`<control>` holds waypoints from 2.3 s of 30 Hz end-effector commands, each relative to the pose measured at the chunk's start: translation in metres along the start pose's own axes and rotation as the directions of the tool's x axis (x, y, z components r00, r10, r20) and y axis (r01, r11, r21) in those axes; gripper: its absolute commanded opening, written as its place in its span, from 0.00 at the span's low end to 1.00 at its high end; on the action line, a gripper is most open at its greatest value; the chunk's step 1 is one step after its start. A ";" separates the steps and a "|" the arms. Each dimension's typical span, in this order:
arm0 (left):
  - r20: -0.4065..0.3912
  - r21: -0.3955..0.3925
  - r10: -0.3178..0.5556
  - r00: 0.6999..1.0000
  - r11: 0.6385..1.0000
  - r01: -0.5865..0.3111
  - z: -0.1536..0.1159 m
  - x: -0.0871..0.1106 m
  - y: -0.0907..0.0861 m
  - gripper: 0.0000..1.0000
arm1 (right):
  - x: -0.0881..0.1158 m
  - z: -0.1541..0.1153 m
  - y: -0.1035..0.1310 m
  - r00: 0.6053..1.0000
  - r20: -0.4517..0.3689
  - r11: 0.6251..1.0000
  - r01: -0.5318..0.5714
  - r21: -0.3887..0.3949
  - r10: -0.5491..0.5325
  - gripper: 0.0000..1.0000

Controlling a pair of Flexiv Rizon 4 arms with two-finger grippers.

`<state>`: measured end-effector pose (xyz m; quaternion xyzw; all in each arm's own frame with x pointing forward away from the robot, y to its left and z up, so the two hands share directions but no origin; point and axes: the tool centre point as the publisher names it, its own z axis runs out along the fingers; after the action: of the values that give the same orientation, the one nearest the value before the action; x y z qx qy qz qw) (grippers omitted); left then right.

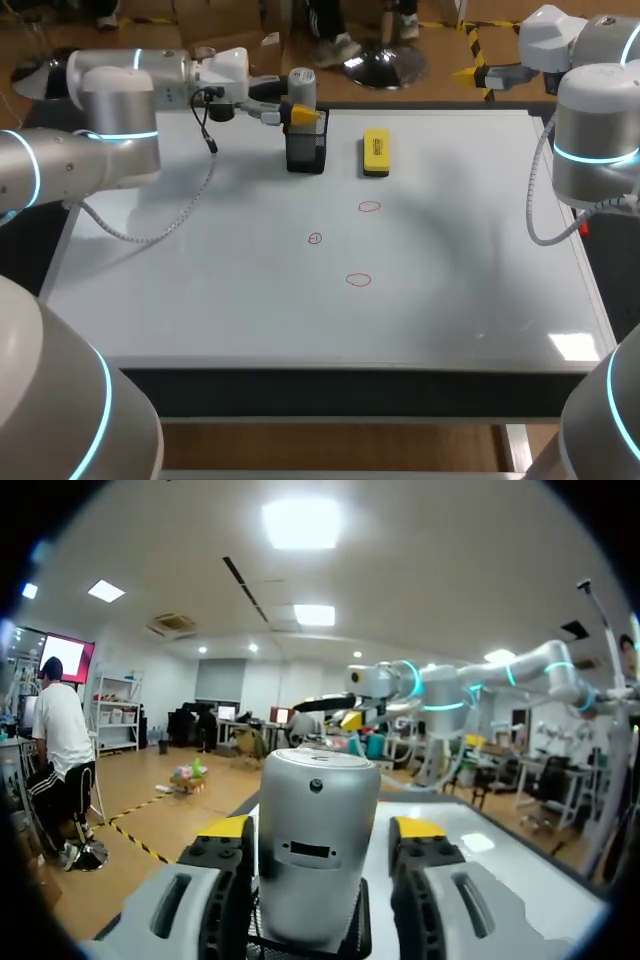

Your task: Pick up the inspection probe, press it on each red-marked spot on the whiteboard one by one, put down the probe, pick up the eraser, and wipe off all the red marks.

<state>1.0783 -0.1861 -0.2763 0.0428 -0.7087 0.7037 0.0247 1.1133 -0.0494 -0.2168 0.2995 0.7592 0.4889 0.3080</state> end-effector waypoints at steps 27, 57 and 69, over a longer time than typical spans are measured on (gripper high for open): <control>-0.016 -0.008 0.025 1.000 1.000 -0.025 0.011 0.011 -0.046 0.00 | 0.000 0.000 0.000 1.000 -0.001 1.000 0.000 0.001 0.000 1.00; -0.060 0.047 0.075 0.995 0.996 -0.072 -0.049 0.038 -0.139 0.00 | 0.000 0.000 0.000 1.000 -0.001 1.000 0.000 0.001 0.000 1.00; 0.006 0.029 0.114 0.993 0.993 -0.114 -0.109 0.033 -0.136 0.00 | 0.000 0.000 0.000 1.000 -0.001 1.000 0.000 0.001 0.000 1.00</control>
<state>1.0624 -0.0915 -0.1371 0.0012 -0.6996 0.7144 -0.0114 1.1134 -0.0494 -0.2168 0.2995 0.7592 0.4889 0.3080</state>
